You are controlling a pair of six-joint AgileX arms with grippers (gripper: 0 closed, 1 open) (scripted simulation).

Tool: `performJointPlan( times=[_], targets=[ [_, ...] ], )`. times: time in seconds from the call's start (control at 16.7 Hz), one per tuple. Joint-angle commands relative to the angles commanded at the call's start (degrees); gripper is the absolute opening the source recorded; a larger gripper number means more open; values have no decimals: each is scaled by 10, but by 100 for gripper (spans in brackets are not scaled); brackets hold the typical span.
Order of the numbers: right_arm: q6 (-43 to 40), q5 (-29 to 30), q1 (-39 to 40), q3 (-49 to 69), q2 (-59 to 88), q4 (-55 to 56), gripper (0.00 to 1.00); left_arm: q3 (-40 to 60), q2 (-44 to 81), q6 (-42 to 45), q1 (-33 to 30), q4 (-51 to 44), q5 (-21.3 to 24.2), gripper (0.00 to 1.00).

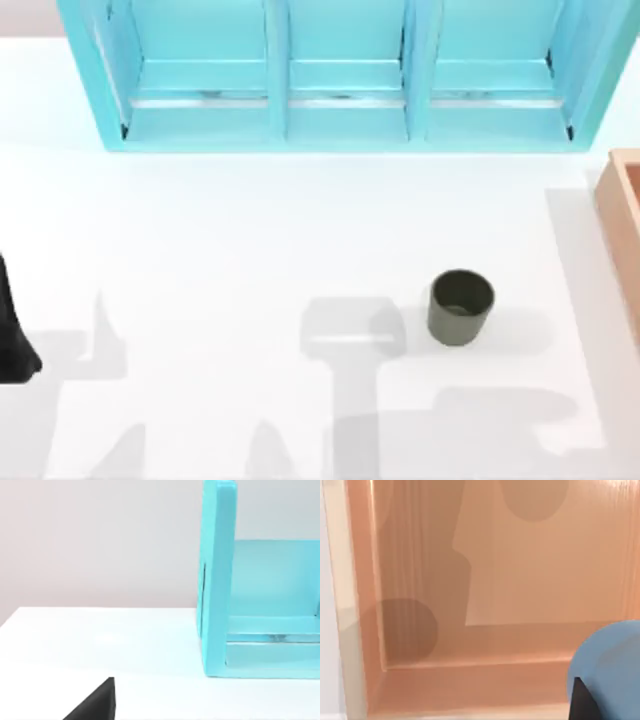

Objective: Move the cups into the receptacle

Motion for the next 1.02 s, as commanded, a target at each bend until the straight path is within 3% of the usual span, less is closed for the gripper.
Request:
performJointPlan(
  times=[0.48, 1.02],
  targets=[
    [-17, -13, -14, -19, -10, 5, 0, 0, 0, 0, 0, 0, 0, 100],
    [-43, -18, -41, -139, 10, 149, 0, 0, 0, 0, 0, 0, 0, 100]
  ],
)
